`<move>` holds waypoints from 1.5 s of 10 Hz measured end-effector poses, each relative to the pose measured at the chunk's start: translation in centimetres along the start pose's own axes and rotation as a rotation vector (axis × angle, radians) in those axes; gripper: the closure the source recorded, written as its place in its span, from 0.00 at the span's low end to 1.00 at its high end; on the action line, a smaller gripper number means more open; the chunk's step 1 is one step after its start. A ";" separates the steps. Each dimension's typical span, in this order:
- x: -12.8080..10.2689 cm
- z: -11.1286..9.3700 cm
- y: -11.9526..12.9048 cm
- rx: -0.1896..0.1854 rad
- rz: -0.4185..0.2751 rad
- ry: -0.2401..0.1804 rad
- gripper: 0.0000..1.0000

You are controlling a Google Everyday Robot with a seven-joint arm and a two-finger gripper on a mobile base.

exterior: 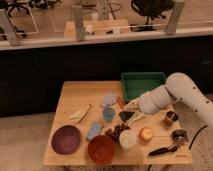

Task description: Place eraser in paper cup

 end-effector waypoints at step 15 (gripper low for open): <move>-5.3 -0.8 7.2 -0.056 0.135 -0.357 0.82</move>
